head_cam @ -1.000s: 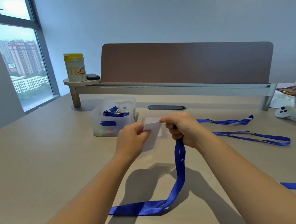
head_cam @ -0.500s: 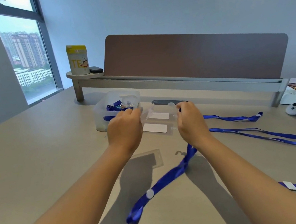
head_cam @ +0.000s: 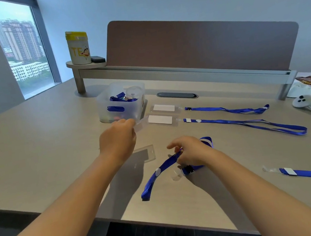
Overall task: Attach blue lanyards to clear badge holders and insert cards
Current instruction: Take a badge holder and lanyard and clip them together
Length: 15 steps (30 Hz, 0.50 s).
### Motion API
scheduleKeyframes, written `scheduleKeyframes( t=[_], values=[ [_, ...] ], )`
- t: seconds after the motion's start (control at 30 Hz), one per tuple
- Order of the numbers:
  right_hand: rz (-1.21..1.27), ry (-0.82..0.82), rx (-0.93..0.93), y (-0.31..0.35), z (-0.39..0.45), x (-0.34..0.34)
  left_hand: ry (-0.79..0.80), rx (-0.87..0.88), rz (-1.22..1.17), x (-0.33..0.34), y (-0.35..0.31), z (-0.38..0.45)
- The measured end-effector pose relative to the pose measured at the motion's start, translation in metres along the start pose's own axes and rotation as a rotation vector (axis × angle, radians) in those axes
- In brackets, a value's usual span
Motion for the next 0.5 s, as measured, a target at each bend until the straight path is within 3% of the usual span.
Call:
scheduleKeyframes(
  t=[0.13,0.3,0.5],
  values=[
    [-0.104,-0.005,-0.014,-0.001,-0.002,0.0,0.014,-0.008,-0.012,-0.001,0.001,-0.005],
    [0.044,0.151,0.016,-0.008,-0.003,0.005,0.037,-0.017,-0.019,-0.001,0.005,-0.006],
    [-0.29,0.287,0.12,-0.027,-0.011,0.008,0.062,-0.019,-0.018,0.003,0.003,-0.007]
  ],
)
Point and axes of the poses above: each hand's wrist, its own z-axis towards the middle knuckle, its own x-axis out of the palm, y = z × x, the point moved 10 cm from there along z, towards the middle knuckle, and after that the axes turned 8 degrees about y, right-handed, at the moved point
